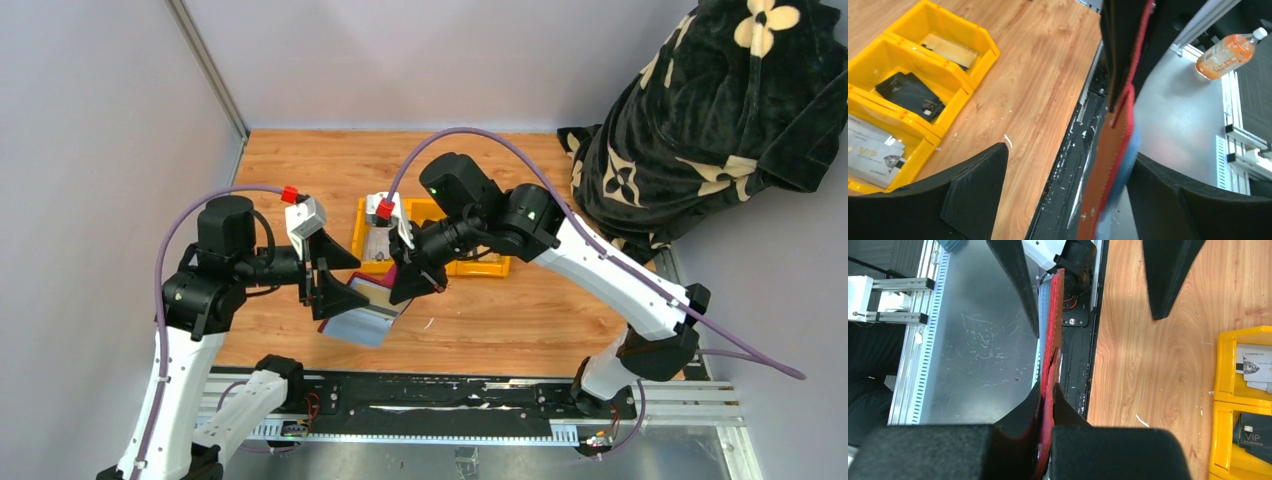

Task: Take the credit cards out of the card holder
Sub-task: Remove the credit card from the card holder.

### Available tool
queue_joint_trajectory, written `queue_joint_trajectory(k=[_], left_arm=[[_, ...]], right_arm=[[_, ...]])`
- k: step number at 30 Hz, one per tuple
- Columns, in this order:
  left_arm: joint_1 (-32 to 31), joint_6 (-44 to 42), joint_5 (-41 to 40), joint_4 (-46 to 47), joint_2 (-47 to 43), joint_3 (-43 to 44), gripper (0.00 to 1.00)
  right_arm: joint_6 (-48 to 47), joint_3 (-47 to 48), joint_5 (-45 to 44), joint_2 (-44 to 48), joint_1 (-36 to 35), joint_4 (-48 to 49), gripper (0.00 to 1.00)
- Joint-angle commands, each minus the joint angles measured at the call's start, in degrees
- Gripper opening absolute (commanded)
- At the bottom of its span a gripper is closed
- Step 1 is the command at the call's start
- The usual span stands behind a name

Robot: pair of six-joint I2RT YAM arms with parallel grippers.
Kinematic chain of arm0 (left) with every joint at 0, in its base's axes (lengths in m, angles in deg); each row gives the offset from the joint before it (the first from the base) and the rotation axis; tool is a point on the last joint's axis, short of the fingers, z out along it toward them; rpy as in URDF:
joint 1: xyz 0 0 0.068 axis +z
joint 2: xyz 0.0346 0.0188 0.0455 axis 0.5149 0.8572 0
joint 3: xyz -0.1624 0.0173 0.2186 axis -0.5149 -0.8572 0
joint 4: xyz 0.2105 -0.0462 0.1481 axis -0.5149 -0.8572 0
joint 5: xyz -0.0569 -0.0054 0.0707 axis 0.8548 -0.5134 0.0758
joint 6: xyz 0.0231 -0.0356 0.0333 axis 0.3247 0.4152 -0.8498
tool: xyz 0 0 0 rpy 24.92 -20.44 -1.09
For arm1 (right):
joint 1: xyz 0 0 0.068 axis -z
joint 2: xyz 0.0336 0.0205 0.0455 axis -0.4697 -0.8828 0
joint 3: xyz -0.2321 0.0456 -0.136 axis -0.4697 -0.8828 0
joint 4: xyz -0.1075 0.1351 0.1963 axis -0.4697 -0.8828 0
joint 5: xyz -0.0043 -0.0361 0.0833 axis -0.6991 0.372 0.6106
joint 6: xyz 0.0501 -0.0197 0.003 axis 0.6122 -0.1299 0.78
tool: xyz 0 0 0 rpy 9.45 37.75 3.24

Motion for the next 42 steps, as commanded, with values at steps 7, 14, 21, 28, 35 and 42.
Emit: queue_joint_trajectory(k=[7,14,21,28,35,42], left_arm=[[-3.28,-5.09,1.03,-3.71,0.47,-1.60,0.22],[-3.29,-1.99,0.24,0.68,-0.27,-0.12,0.00],[-3.29,33.17,-3.76,37.91,-8.09,-9.54,0.00],[-3.29,42.09,-7.36,42.46,-9.70,-11.76,0.00],[-3.29,43.69,-8.01,42.11,-10.54,-12.24,0.01],[-3.28,35.14,-4.32,28.85,-8.38,-9.14,0.58]], right_arm=[[-1.48,8.01,0.86,-6.37,-0.92,-3.22,0.08],[19.62,-22.80,5.47,10.19,4.33,42.13,0.44],[42.43,-50.78,-3.54,21.42,5.82,91.07,0.61],[52.42,-54.39,-6.20,18.12,5.82,106.67,0.48],[59.71,-52.99,-3.00,14.19,6.10,113.06,0.09],[55.77,-45.07,7.50,16.27,10.25,89.25,0.00]])
